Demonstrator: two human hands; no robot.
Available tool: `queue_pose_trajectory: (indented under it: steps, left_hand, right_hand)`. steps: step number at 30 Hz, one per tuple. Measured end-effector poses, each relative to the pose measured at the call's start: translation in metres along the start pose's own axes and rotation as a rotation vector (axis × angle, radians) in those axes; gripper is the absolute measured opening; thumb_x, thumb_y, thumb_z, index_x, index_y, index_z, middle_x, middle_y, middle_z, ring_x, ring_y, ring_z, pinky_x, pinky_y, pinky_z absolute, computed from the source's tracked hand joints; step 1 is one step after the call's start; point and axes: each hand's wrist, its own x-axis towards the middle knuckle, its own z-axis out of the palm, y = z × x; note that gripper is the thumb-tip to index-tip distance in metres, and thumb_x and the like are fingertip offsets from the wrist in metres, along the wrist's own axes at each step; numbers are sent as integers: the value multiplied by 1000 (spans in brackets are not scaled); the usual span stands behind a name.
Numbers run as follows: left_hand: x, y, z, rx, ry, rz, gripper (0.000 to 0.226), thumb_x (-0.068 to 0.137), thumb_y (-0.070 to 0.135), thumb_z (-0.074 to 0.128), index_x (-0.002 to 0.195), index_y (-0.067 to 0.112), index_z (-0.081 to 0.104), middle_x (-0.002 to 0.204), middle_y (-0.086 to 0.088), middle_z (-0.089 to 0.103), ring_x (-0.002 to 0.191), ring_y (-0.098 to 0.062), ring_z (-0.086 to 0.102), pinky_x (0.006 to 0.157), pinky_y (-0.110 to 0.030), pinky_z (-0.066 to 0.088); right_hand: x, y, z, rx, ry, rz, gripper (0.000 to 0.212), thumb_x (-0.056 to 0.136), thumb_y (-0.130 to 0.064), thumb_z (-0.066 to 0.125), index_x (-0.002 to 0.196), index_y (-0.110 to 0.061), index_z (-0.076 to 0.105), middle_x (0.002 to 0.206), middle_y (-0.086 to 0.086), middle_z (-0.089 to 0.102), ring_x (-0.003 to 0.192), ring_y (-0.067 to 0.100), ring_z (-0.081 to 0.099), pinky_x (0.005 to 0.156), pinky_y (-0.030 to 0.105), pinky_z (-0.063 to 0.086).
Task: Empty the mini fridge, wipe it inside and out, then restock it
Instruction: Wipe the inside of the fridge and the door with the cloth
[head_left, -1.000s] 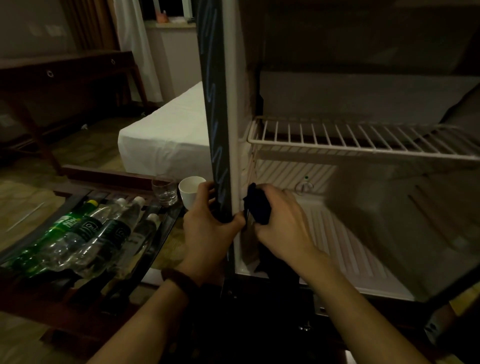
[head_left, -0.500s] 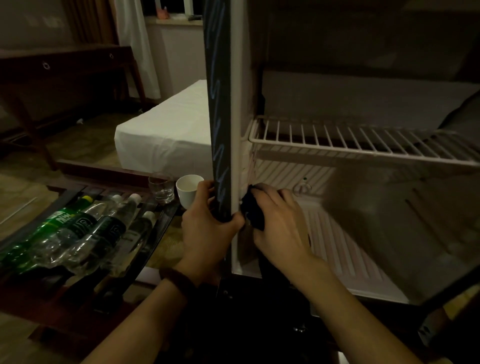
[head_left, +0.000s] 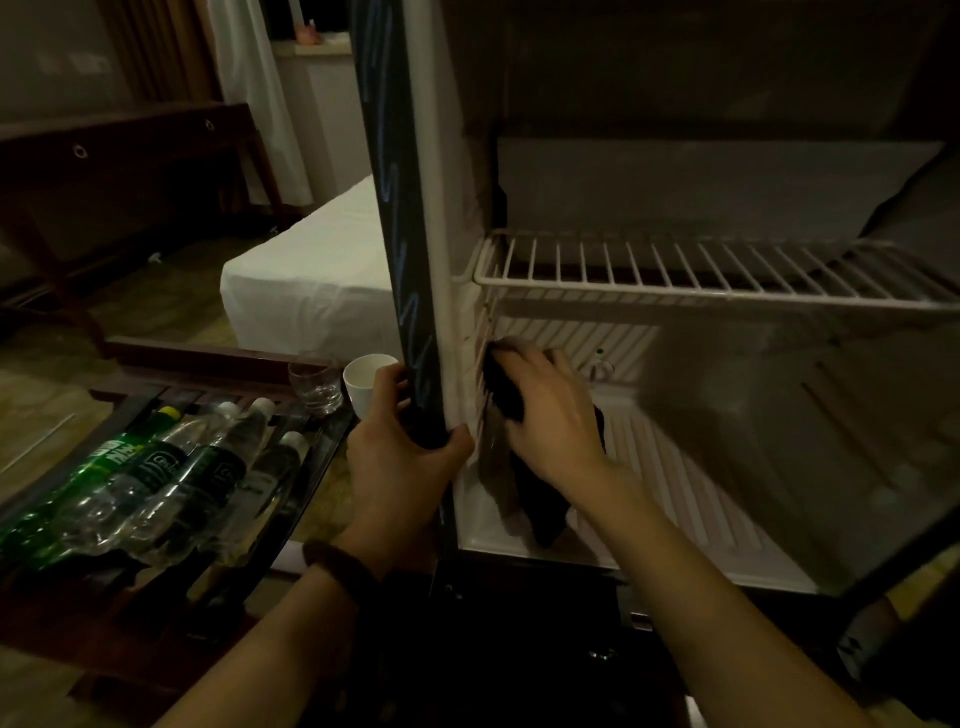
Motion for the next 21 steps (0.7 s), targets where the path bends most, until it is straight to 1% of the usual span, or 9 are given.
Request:
queue_pose_trajectory:
  steps: [3, 5, 7, 9, 11, 13, 16, 18, 21]
  left_hand:
    - [0, 0, 1, 0, 10, 10, 55, 67, 15, 76, 109, 27, 44, 101, 20, 55, 96, -4, 60, 86, -34, 54]
    - [1, 1, -1, -9, -10, -5, 55, 64, 20, 74, 109, 29, 43, 101, 25, 53, 96, 2, 58, 85, -34, 54]
    - [1, 1, -3, -13, -26, -13, 55, 63, 21, 74, 108, 30, 43, 101, 26, 53, 96, 3, 57, 85, -36, 55]
    - [1, 1, -3, -30, -30, -22, 54, 65, 17, 73, 109, 29, 44, 103, 22, 55, 97, 0, 59, 85, -39, 55]
    - [0, 1, -3, -38, -25, -24, 53, 65, 18, 73, 108, 30, 45, 104, 20, 56, 99, -4, 60, 85, -40, 55]
    - [0, 0, -2, -21, -20, -19, 53, 64, 20, 73, 107, 33, 45, 105, 19, 57, 100, -5, 60, 85, -40, 55]
    - [1, -3, -2, -6, -14, -6, 53, 68, 15, 75, 108, 32, 45, 106, 15, 58, 101, -8, 60, 86, -38, 54]
    - [1, -3, -1, -5, -8, 2, 53, 68, 12, 76, 108, 30, 45, 104, 15, 57, 100, -7, 60, 87, -37, 54]
    - [1, -2, -1, -9, -2, -1, 52, 67, 16, 76, 105, 34, 44, 102, 20, 55, 98, -2, 58, 87, -36, 54]
  right_hand:
    - [-26, -8, -16, -4, -19, -183, 59, 61, -5, 74, 118, -11, 59, 127, 4, 58, 91, 28, 52, 69, 37, 46]
    - [-31, -8, -20, 17, -39, -230, 61, 60, -3, 74, 119, -12, 58, 125, 3, 59, 91, 26, 51, 68, 36, 46]
    - [-25, -6, -18, 56, -37, -148, 61, 62, 1, 72, 120, -12, 57, 119, 4, 62, 91, 28, 52, 68, 38, 47]
    - [-12, 0, -9, 63, -41, 23, 61, 71, 1, 66, 129, -13, 52, 122, 6, 60, 98, 31, 51, 76, 40, 46]
    - [1, 11, 6, 3, -103, 142, 58, 82, -7, 60, 137, -17, 44, 133, 4, 53, 107, 31, 46, 83, 37, 40]
    - [12, 18, 20, 4, -110, 189, 53, 88, -18, 58, 139, -21, 42, 138, 3, 48, 110, 30, 43, 85, 36, 38]
    - [24, 21, 28, -41, -89, 227, 52, 88, -22, 59, 138, -21, 44, 137, 5, 46, 114, 31, 40, 90, 38, 36]
    - [24, 18, 28, -73, -59, 221, 49, 86, -20, 61, 133, -17, 47, 131, 7, 50, 112, 30, 40, 87, 37, 35]
    - [26, 12, 24, 39, 0, 270, 44, 79, -10, 66, 118, -8, 47, 115, 16, 52, 107, 31, 44, 82, 36, 38]
